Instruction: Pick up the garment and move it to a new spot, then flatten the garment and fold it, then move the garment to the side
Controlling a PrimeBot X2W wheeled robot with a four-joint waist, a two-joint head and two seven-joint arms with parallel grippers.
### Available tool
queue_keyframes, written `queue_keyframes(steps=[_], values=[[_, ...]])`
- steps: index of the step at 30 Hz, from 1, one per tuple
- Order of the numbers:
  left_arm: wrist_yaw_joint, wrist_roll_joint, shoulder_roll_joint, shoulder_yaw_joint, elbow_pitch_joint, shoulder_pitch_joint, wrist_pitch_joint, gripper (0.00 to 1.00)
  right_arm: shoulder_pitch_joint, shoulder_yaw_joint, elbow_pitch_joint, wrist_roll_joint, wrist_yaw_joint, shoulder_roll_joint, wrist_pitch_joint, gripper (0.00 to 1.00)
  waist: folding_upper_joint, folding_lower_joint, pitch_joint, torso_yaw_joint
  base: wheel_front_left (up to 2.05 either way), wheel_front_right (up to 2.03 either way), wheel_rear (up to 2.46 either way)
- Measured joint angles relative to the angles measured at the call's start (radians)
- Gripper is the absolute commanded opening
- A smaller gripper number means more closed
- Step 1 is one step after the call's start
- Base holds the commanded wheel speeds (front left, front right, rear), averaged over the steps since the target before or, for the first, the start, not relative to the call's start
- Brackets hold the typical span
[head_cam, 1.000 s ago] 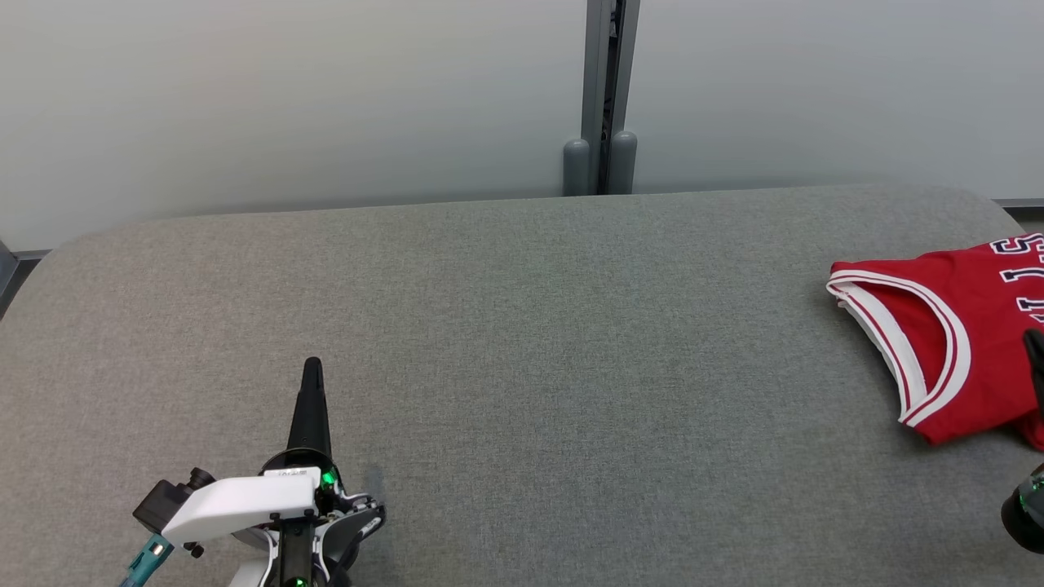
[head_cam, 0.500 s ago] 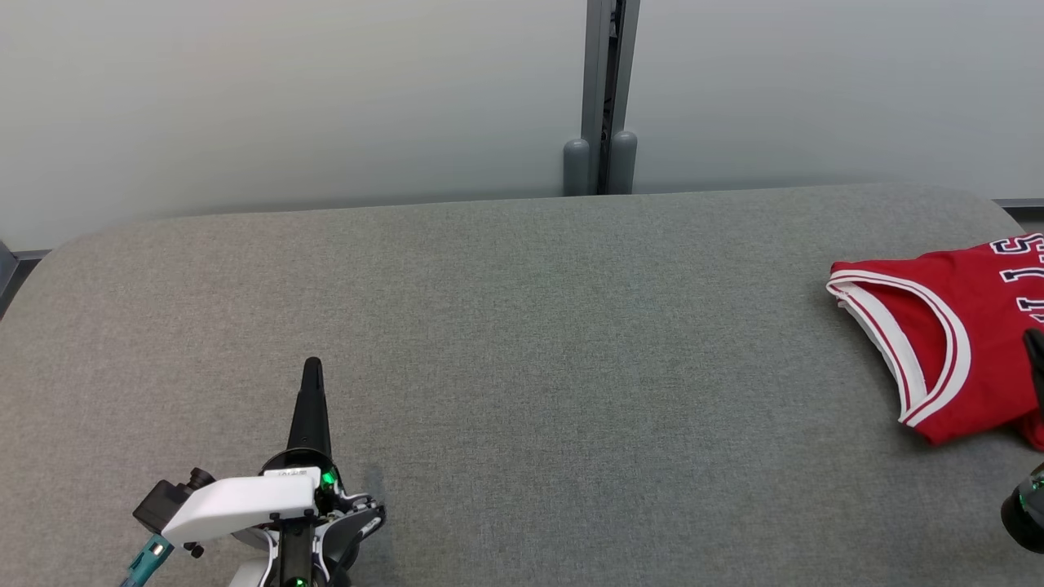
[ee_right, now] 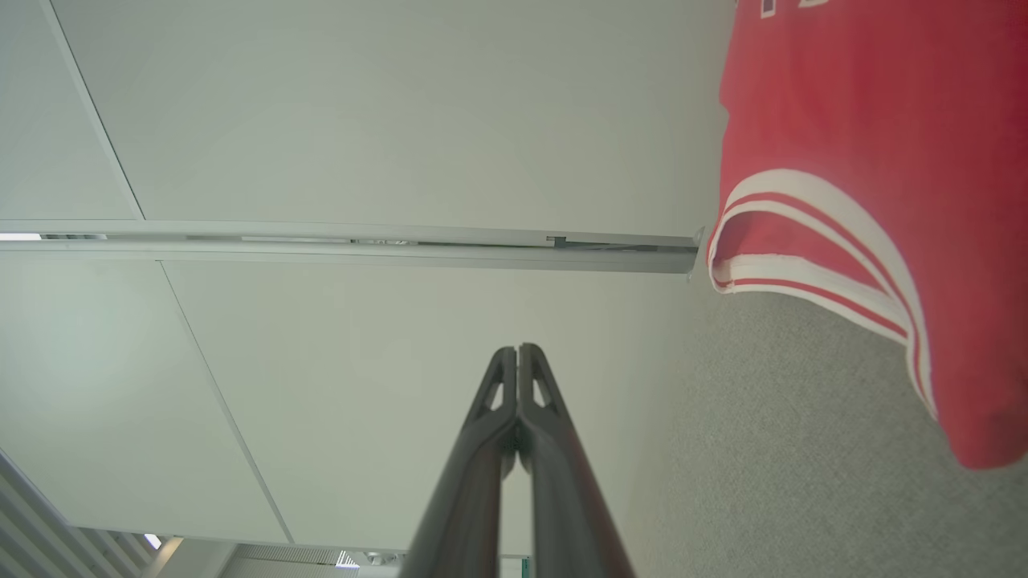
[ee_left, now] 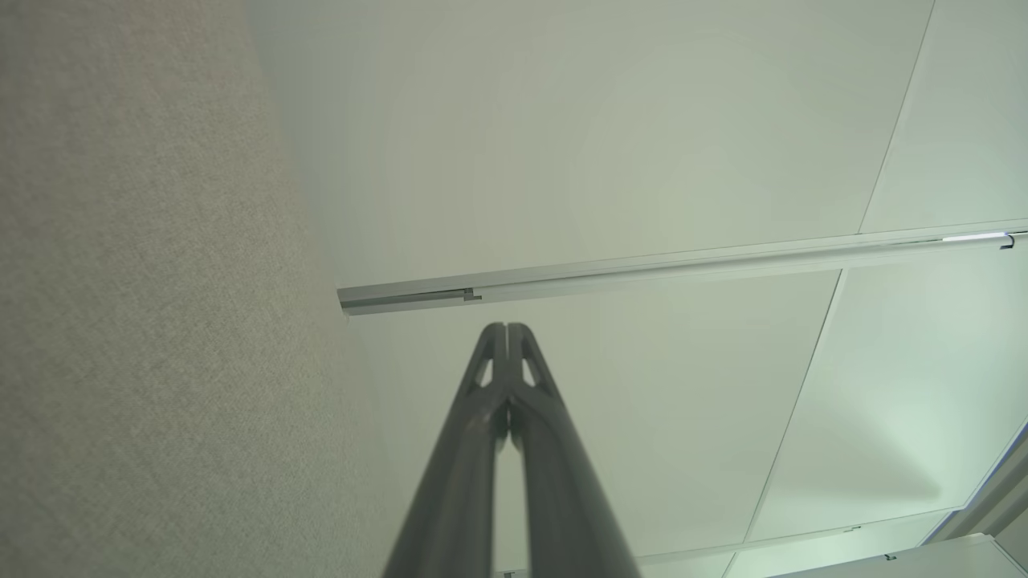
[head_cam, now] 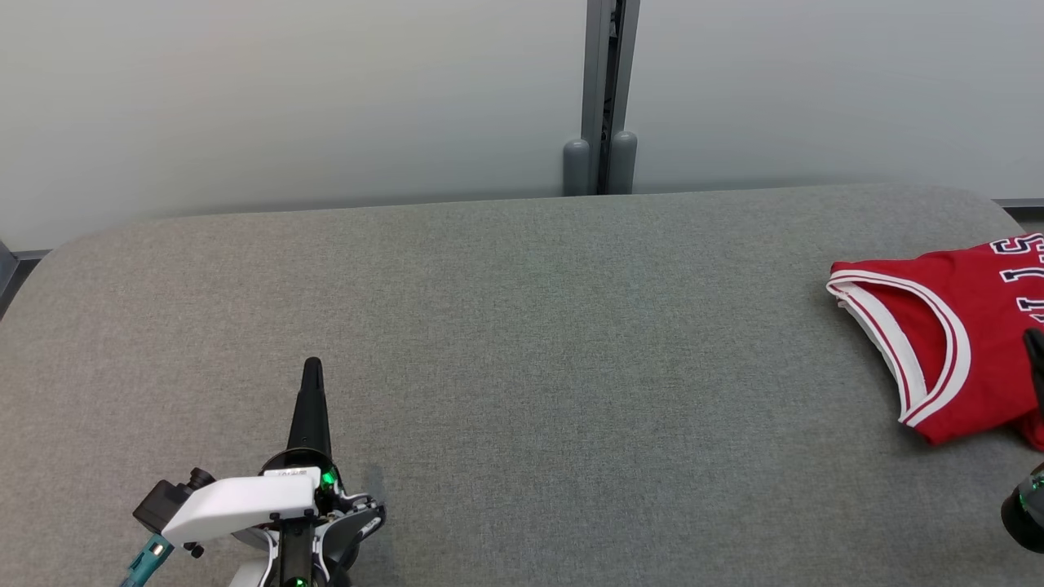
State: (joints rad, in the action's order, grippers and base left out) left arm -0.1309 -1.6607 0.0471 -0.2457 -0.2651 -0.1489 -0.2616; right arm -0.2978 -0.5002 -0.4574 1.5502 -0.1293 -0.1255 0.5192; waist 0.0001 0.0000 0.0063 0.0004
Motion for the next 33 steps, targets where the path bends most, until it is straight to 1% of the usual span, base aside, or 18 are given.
queue_keyframes(steps=[33], values=[[0.0,0.0,0.0,0.0,0.0,0.0,0.0,0.0,0.0,0.004,0.0,0.005,0.0,-0.002,-0.001,0.0,0.0,0.0,0.0,0.0,0.0,0.0,0.0]])
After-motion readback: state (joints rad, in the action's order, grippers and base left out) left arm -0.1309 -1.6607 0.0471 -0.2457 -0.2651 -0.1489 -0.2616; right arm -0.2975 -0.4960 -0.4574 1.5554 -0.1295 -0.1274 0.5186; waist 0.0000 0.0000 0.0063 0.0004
